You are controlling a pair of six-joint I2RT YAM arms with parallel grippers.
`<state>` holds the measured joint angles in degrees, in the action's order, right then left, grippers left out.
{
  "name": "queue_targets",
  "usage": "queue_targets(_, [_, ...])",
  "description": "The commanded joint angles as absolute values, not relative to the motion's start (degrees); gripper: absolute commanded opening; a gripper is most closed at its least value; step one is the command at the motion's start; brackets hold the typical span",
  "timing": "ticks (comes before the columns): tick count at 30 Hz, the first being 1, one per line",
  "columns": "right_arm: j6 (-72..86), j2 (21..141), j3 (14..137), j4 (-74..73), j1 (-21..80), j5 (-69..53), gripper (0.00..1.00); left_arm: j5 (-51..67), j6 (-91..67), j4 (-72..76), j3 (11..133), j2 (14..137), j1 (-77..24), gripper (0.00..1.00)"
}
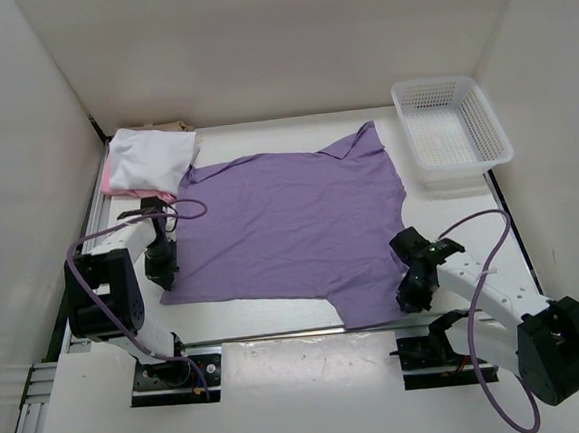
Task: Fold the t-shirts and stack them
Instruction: Flatten out the tshirt
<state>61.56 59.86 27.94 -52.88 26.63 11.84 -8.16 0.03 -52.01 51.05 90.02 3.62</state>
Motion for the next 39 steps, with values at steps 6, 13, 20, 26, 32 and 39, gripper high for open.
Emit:
queue_targets(6, [66.78, 56.10, 29.51, -53.94, 28.11, 20.45, 0.00, -10.02, 0.00, -57.38, 55.18, 84.81, 3.43, 0.10])
queue_targets(13, [85.49, 45.80, 43.76, -74.60, 42.96, 32.15, 0.00, -17.66, 0.00, -61.79, 52.22, 75.78, 3.43, 0.10])
queue_targets(20, [91.06, 48.42, 54.83, -83.58, 51.59, 41.12, 0.00, -15.74, 0.00, -66.35, 53.87, 73.73, 2.90, 0.10])
queue_targets(26, [87.11, 53.78, 61.52, -83.58, 50.98, 46.58, 0.00, -14.33, 0.00, -65.74, 58.10, 82.43, 2.90, 0.10])
queue_targets(32, [90.26, 50.72, 51.35, -80.61, 52.03, 38.33, 0.00, -13.80, 0.00, -63.98, 49.94, 85.17, 2.90, 0.16])
queue_targets(39, [93.16, 45.62, 42.63, -78.13, 52.03, 32.17, 0.00, -14.51, 0.00, -60.74, 48.51, 85.17, 6.59, 0.63])
